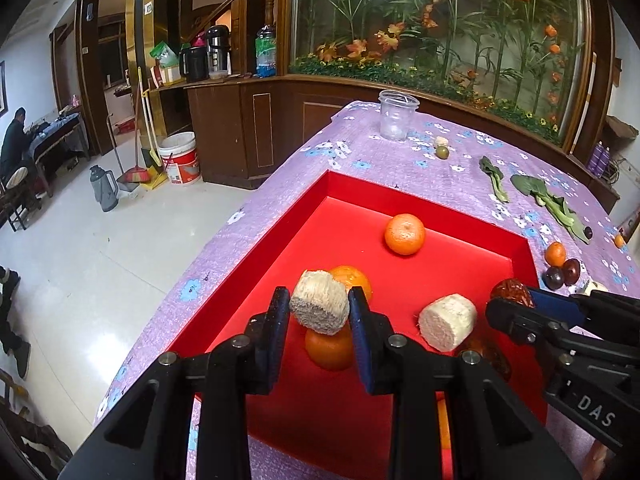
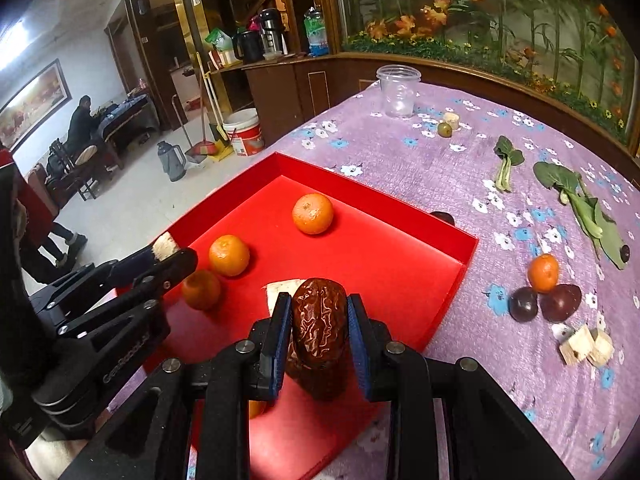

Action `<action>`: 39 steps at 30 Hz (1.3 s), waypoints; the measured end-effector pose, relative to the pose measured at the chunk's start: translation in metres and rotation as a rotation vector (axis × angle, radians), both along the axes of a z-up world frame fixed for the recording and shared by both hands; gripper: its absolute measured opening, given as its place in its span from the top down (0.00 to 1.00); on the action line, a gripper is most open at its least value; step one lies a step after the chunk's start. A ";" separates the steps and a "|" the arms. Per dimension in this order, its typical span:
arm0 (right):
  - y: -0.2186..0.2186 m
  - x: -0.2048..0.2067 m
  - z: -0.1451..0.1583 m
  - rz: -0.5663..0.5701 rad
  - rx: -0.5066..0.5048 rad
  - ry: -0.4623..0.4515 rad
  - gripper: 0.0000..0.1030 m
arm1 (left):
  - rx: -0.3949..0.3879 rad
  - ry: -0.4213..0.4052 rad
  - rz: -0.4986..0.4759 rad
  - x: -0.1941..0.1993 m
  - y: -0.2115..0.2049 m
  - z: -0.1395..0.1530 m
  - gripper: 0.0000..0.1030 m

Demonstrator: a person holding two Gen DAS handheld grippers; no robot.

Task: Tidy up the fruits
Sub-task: 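Carry the yam chunk and red date over the red tray and release them, then grasp a yam chunk with the left gripper while the right gripper grasps another yam chunk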

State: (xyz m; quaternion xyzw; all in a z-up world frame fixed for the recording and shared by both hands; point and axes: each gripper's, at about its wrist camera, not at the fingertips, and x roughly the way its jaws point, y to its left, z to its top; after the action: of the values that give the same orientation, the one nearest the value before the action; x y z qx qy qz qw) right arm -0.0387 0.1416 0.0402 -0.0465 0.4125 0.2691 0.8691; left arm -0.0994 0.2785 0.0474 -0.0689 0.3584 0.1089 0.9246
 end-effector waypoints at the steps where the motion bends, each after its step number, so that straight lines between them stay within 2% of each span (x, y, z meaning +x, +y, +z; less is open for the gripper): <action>1: 0.001 0.001 -0.001 -0.001 -0.003 0.002 0.70 | -0.006 0.002 0.000 0.001 0.001 -0.001 0.72; 6: 0.005 0.010 -0.008 -0.009 -0.012 0.021 0.70 | -0.016 0.008 -0.003 0.003 0.003 -0.003 0.71; 8: 0.005 0.014 -0.010 -0.011 -0.012 0.027 0.70 | -0.018 0.007 -0.002 0.003 0.003 -0.003 0.59; 11: 0.006 0.017 -0.011 -0.009 -0.007 0.021 0.70 | -0.023 0.001 0.005 0.004 0.005 -0.002 0.48; 15: 0.008 0.020 -0.010 0.001 0.003 0.012 0.69 | -0.024 0.005 0.003 0.006 0.005 -0.002 0.44; 18: 0.006 0.018 -0.006 0.005 0.018 0.002 0.59 | -0.022 0.003 0.006 0.006 0.005 -0.002 0.38; 24: -0.004 0.016 0.004 -0.007 0.045 -0.016 0.59 | -0.015 0.002 0.015 0.003 0.002 0.000 0.37; 34: -0.055 0.002 0.017 -0.079 0.093 -0.034 0.59 | 0.026 -0.043 0.005 -0.017 -0.017 0.027 0.29; 39: -0.110 -0.009 0.020 -0.157 0.087 -0.052 0.58 | 0.011 -0.071 -0.009 -0.030 -0.024 0.040 0.28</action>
State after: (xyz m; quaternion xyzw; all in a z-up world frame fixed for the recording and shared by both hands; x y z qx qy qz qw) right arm -0.0477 0.0313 0.0598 0.0169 0.3801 0.2167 0.8990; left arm -0.1294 0.2543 0.0870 -0.0663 0.3253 0.1042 0.9375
